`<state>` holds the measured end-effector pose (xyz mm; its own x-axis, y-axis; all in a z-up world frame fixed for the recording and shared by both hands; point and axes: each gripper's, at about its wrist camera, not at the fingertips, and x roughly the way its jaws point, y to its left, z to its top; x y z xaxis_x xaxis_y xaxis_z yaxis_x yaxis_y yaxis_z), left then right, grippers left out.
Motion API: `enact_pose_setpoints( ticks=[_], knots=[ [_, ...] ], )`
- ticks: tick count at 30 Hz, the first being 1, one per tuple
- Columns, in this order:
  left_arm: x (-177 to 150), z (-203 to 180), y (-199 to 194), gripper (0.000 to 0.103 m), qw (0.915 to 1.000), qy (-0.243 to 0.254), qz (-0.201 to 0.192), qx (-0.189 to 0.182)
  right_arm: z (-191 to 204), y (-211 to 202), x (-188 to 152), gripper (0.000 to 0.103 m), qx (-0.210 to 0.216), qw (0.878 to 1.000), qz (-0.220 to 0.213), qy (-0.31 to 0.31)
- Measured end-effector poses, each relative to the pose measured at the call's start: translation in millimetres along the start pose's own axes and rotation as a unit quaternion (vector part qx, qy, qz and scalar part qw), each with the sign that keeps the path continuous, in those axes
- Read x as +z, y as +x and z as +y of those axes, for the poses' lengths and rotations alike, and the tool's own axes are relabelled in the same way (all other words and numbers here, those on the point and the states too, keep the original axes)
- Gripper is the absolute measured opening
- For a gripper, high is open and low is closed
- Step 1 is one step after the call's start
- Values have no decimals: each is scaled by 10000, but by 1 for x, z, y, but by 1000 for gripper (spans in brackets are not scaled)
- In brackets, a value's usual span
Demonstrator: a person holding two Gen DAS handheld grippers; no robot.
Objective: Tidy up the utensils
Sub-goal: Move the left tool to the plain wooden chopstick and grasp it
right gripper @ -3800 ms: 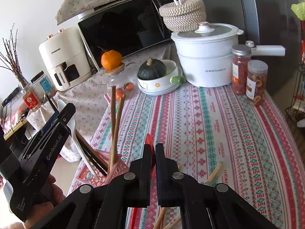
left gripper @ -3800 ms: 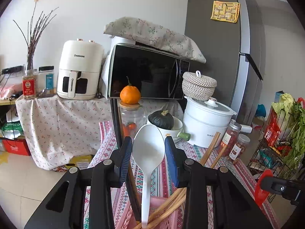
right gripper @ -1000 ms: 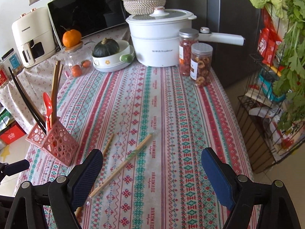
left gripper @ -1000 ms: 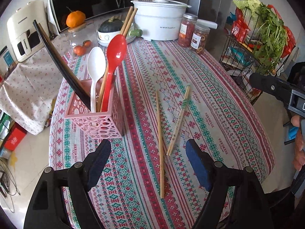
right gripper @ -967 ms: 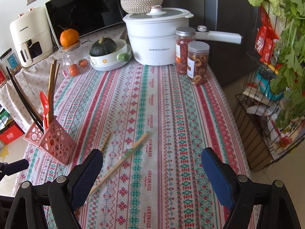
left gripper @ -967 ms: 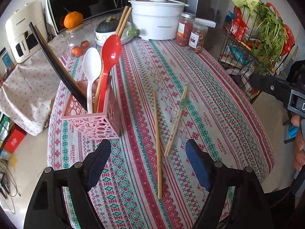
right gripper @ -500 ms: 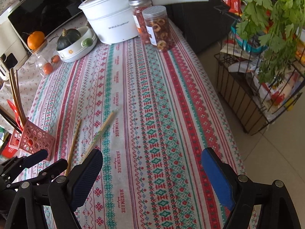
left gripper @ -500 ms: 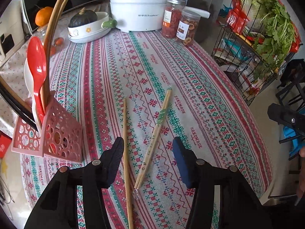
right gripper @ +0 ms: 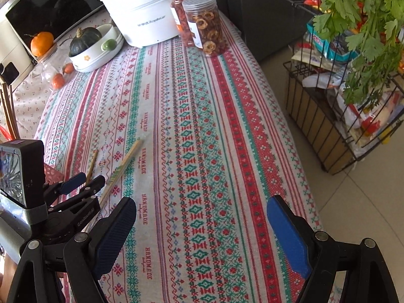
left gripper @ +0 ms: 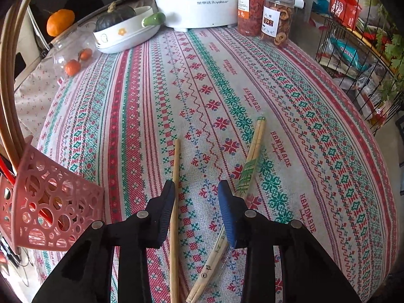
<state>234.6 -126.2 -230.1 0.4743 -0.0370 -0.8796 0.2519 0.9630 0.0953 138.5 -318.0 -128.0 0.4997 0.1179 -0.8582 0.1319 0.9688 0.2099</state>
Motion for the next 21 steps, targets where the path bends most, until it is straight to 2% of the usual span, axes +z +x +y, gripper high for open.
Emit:
enact_pose_setpoints(
  ticks=[10,18,20,21],
  knots=[
    [1,3,-7,38,9998,-82,-127,117,2,0,2,88,96,9999,10,67],
    [-3,8,2,38,9994,-280,170,-64,2,1,2,88,89,9999,26,79],
    [-2,12,3,32,9985,-413,260,-263,2,1,2,88,93,9999,33,84],
    [-1,14,3,24,9978,-469,279,-373,2,2,2,88,95,9999,37,81]
  ],
)
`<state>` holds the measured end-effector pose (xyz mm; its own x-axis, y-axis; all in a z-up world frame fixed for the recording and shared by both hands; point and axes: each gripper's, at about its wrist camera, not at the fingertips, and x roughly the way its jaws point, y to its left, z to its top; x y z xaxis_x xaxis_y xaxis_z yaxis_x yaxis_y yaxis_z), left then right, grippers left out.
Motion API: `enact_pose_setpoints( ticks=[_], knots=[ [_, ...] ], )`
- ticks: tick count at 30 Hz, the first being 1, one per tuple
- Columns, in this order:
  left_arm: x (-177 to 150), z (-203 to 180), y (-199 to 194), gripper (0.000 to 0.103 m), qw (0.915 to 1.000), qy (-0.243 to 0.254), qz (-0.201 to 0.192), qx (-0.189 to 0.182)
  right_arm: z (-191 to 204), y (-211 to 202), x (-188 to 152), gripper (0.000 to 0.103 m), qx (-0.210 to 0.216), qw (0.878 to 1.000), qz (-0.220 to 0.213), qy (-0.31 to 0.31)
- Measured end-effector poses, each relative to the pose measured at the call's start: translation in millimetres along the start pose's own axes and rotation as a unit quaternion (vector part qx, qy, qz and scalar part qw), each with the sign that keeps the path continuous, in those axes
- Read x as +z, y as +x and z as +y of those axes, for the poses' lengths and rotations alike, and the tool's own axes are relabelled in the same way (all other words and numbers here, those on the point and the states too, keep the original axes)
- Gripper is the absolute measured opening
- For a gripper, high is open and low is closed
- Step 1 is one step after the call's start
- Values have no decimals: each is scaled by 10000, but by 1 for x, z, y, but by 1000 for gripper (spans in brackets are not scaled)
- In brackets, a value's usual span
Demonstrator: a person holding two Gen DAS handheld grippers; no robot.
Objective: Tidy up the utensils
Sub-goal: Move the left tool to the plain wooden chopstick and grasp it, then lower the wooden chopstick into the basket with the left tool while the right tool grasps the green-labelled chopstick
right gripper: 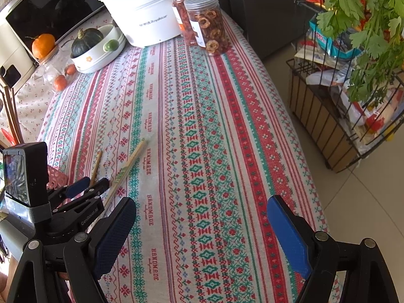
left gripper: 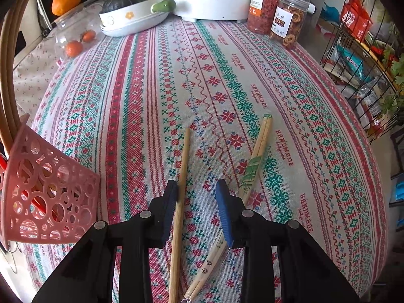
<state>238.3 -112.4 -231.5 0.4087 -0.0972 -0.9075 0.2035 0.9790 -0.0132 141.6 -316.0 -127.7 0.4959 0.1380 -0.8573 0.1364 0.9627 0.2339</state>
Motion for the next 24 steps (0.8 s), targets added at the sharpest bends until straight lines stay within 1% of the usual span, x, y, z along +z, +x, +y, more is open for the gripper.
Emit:
enact_pose_setpoints(
  ticks=[1,2,3,6,8,15,21,24],
  knots=[
    [0,1,0,19,10000,-7,21,10,0,0,0,88,1,10000,4,-5],
    [0,1,0,9,10000,17,33,25,1,1,0,88,0,10000,9,-11],
    [0,1,-1,7,10000,49,46,-4,2,2,1,88,-1,10000,14,-18],
    [-3,1,-6,6,9999,108,51,-79,6,4,2,88,-5,10000,28,-44],
    [-4,2,-15,6,9997,148,7,-204,9,6,3,88,-4,10000,42,-76],
    [-11,10,-73,6,9972,244,-471,-526,25,22,6,88,-69,9997,146,-178],
    [-23,32,-121,6,9932,261,-842,-763,43,46,11,88,-46,9992,373,-147],
    [-31,45,-140,6,9914,259,-1004,-804,54,61,14,88,-15,9987,505,-95]
  ],
)
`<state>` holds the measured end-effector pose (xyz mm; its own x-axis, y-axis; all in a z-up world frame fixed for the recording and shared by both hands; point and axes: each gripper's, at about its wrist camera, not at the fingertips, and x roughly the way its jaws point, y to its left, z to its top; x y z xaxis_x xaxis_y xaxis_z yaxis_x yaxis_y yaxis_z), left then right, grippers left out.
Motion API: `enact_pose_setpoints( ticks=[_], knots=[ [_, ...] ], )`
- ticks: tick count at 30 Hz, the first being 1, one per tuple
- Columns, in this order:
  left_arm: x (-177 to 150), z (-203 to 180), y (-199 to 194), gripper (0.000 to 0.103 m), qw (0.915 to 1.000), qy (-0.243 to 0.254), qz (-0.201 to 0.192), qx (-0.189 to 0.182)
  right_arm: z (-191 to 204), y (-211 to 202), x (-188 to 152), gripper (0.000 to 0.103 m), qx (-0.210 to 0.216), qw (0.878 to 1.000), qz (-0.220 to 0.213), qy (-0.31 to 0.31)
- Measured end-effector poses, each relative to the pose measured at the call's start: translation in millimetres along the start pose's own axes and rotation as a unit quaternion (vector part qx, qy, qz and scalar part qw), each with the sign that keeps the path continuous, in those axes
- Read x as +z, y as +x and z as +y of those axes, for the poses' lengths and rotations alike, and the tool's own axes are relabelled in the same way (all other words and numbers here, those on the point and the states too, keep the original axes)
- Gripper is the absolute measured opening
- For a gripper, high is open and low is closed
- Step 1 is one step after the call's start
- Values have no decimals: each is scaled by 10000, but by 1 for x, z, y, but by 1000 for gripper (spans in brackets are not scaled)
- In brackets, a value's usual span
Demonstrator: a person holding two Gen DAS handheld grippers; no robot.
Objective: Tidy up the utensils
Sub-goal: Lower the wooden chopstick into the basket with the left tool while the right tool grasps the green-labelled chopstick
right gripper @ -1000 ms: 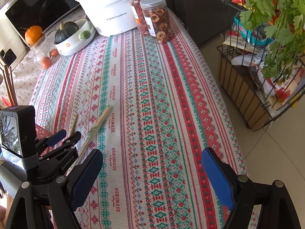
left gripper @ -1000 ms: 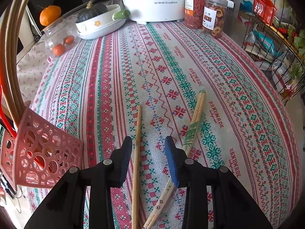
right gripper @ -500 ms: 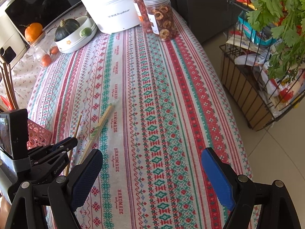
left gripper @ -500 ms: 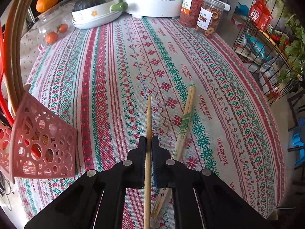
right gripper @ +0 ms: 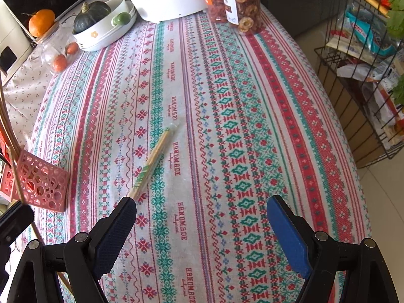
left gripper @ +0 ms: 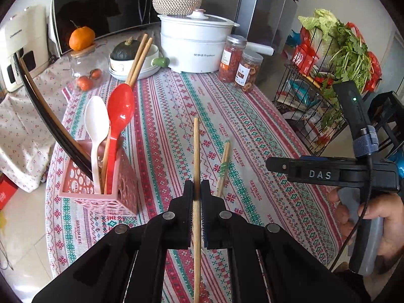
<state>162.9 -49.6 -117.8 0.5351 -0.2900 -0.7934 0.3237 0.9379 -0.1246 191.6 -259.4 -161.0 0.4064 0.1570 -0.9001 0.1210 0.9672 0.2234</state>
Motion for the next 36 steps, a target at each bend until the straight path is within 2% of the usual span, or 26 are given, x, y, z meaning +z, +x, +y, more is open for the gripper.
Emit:
enact_pose_setpoints(
  ticks=[4,10,15,19,20,23,24,26,29,36],
  knots=[
    [-8,15,-23,6,9999,-39,-129,-58,16,20,9,86,-12,9999,103,-6],
    [-18,38,-46,5,9995,-174,-223,-143,44,53,23,72,-111,9995,151,-239],
    [-21,51,-57,5,9991,-257,-272,-202,55,76,31,54,-303,9988,293,-248],
    [-22,58,-63,5,9988,-326,-301,-220,57,87,33,49,-564,9977,337,-191],
    [-22,60,-64,5,9987,-341,-310,-218,59,88,33,43,-628,9971,362,-235],
    [-22,65,-68,5,9985,-386,-341,-209,64,89,32,17,-650,9969,345,-292],
    [-21,67,-69,5,9984,-397,-343,-207,63,88,31,11,-609,9974,343,-195],
    [-20,70,-73,5,9982,-417,-395,-189,60,85,27,6,-432,9984,357,-21],
    [-18,73,-84,5,9976,-406,-547,-144,61,71,22,5,-213,9997,147,-21],
    [-9,74,-117,5,9936,-292,-1089,54,67,1,17,5,327,9962,-803,-53]
  ],
)
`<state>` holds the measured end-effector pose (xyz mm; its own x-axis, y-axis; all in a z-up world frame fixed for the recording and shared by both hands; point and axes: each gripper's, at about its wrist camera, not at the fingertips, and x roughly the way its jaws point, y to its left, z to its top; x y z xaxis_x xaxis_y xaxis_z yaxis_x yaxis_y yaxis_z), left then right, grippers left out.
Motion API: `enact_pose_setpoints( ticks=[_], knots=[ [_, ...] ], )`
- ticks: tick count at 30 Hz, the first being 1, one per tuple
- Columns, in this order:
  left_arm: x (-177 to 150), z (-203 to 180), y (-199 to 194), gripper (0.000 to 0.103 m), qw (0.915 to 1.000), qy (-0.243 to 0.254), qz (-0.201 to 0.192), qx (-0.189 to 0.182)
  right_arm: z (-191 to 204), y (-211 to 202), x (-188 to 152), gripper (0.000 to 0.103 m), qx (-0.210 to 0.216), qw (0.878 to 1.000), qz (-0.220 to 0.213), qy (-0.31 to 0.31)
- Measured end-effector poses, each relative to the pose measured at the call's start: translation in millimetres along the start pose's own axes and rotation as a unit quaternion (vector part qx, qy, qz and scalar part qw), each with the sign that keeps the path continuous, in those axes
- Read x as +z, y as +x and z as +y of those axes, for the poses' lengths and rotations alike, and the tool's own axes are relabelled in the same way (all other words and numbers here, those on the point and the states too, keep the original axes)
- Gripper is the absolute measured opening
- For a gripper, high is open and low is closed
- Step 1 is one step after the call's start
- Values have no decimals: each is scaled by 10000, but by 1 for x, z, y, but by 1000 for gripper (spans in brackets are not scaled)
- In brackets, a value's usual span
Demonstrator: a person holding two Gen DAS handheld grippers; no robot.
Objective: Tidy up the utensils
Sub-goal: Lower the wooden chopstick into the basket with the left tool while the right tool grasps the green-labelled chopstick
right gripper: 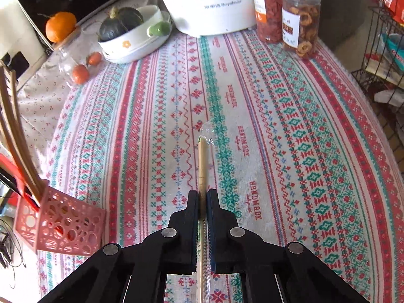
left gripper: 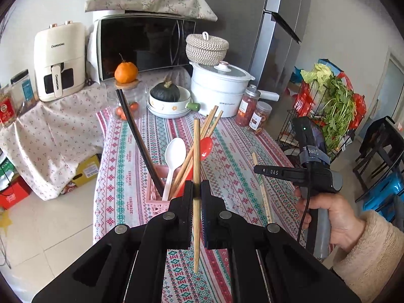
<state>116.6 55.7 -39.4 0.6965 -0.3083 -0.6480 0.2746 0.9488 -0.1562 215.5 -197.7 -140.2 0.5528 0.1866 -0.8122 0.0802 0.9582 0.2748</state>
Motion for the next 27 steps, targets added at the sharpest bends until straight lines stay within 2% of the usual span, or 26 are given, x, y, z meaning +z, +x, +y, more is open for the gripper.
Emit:
enact_pose_setpoints(
  ticks=[5,10,13,18,21,27],
  knots=[
    [15,3,-34,5,9964,-58,-826,172,9,-42,3,5,358,9975,-608,55],
    [27,12,-53,5,9826,-208,-1801,394,23,-66,4,5,510,9933,-1031,-52],
    [32,15,-51,5,9744,-186,-2159,595,29,-71,3,5,543,9920,-1130,-130],
    [39,17,-27,5,9749,-108,-2108,712,30,-72,2,5,571,9908,-1217,-151],
    [38,18,-8,6,9748,-55,-2032,921,30,-73,2,5,591,9896,-1299,-153],
    [33,25,30,6,9808,-35,-1618,1085,35,-83,-1,5,651,9850,-1588,-176]
  ],
)
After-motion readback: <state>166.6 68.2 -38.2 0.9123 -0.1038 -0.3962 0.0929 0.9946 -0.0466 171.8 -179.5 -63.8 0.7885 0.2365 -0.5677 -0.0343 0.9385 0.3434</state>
